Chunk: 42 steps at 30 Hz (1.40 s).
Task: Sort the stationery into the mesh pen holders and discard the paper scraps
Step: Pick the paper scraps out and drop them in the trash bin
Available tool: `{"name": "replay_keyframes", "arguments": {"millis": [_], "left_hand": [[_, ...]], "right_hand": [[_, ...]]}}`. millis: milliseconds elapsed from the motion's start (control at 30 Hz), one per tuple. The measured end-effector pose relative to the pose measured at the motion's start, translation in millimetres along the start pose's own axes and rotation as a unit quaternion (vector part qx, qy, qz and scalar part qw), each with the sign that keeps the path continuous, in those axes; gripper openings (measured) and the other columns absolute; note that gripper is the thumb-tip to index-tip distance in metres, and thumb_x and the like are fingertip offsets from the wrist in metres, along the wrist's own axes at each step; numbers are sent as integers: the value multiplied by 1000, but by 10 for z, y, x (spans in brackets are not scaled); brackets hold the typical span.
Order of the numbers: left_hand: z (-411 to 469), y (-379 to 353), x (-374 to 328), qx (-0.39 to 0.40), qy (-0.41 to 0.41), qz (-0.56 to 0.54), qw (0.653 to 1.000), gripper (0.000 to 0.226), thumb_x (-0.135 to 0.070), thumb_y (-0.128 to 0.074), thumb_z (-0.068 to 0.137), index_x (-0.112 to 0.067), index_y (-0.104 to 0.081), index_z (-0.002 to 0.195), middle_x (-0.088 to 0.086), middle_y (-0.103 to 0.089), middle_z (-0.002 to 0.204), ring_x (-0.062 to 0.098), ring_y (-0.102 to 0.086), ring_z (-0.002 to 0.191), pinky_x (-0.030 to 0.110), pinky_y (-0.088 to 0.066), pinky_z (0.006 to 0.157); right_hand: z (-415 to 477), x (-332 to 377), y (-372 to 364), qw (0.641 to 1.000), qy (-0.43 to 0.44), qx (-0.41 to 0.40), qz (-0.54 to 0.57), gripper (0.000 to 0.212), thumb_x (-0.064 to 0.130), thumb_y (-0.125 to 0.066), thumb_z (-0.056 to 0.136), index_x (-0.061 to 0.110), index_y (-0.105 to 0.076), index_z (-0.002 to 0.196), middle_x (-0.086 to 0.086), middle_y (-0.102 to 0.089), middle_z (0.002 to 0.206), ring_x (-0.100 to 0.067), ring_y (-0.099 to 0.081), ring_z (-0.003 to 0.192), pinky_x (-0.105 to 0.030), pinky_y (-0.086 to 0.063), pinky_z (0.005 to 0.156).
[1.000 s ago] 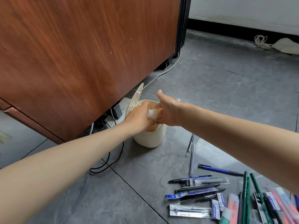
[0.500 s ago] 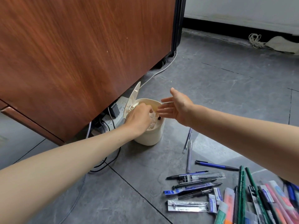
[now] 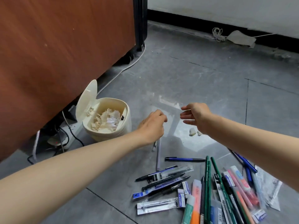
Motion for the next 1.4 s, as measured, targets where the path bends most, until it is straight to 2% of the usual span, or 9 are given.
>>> {"name": "replay_keyframes", "arguments": {"millis": [367, 400, 533, 633, 800, 1000, 1133, 1233, 1400], "left_hand": [[348, -1324, -683, 126, -193, 64, 971, 33, -25, -43, 95, -16, -56, 124, 1, -48, 129, 23, -39, 116, 40, -36, 99], [373, -1374, -726, 123, -206, 62, 969, 35, -24, -43, 95, -15, -54, 127, 1, -46, 134, 23, -38, 120, 40, -33, 103], [519, -1357, -846, 59, -224, -1, 973, 37, -21, -41, 94, -9, -57, 124, 6, -52, 134, 25, -45, 125, 36, -32, 105], [616, -1337, -840, 33, -219, -61, 973, 36, -15, -40, 90, -8, -63, 116, 6, -59, 127, 25, -52, 118, 34, -34, 99], [902, -1151, -571, -65, -123, -116, 983, 34, 1, -49, 79, -7, -60, 111, 10, -57, 114, 30, -51, 104, 44, -45, 89], [1235, -1431, -721, 77, -59, -131, 987, 62, -29, -38, 98, -22, -5, 151, 1, -16, 157, 13, -9, 145, 32, -6, 117], [1191, -1633, -926, 139, -91, -142, 976, 53, -29, -32, 100, -20, -15, 149, 1, -21, 155, 14, -11, 144, 29, -8, 114], [1098, -1570, -994, 127, -141, -181, 965, 55, -24, -41, 98, -16, -18, 148, 1, -20, 155, 16, -9, 145, 29, -11, 116], [1055, -1541, -745, 121, -154, -76, 978, 101, -42, -68, 80, -17, -1, 150, 2, 0, 159, 14, 8, 145, 28, 3, 116]], "right_hand": [[588, -933, 1126, 972, -57, -151, -172, 21, -2, -50, 78, 14, -51, 65, -8, -47, 60, -25, -48, 55, -32, -44, 49], [615, -1005, 1152, 969, -58, -163, -175, 14, 0, -49, 74, 14, -53, 76, -8, -49, 68, -25, -51, 60, -33, -45, 53], [706, -1087, 1215, 957, -30, -198, -208, 58, 2, -58, 76, 11, -43, 131, -14, -52, 116, -33, -60, 100, -44, -52, 87], [795, -921, 1059, 965, 34, -157, -205, 60, -6, -58, 75, 10, -45, 131, -10, -57, 99, -30, -61, 98, -45, -51, 90], [879, -722, 1052, 972, 64, -178, -142, 48, -9, -49, 75, 12, -56, 118, -12, -64, 83, -31, -65, 80, -38, -55, 74], [858, -816, 1379, 955, 34, -254, -147, 39, -1, -40, 81, 16, -57, 112, -10, -60, 100, -27, -63, 81, -33, -50, 70], [856, -1008, 1504, 962, 7, -266, -63, 36, -1, -35, 79, 15, -57, 103, -14, -63, 93, -27, -63, 74, -39, -55, 75], [899, -942, 1372, 982, 24, -186, 18, 38, -11, -31, 79, 9, -55, 100, -17, -62, 76, -20, -59, 55, -30, -51, 58], [867, -844, 1373, 983, 19, -180, 44, 40, -15, -27, 76, 5, -56, 95, -15, -58, 63, -14, -56, 40, -20, -48, 43]]}}
Point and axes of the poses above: each hand's wrist, its own z-axis towards the middle knuckle, its own y-axis out of the back of the hand, x = y × z, the point moved 10 cm from there along z, towards the middle knuckle
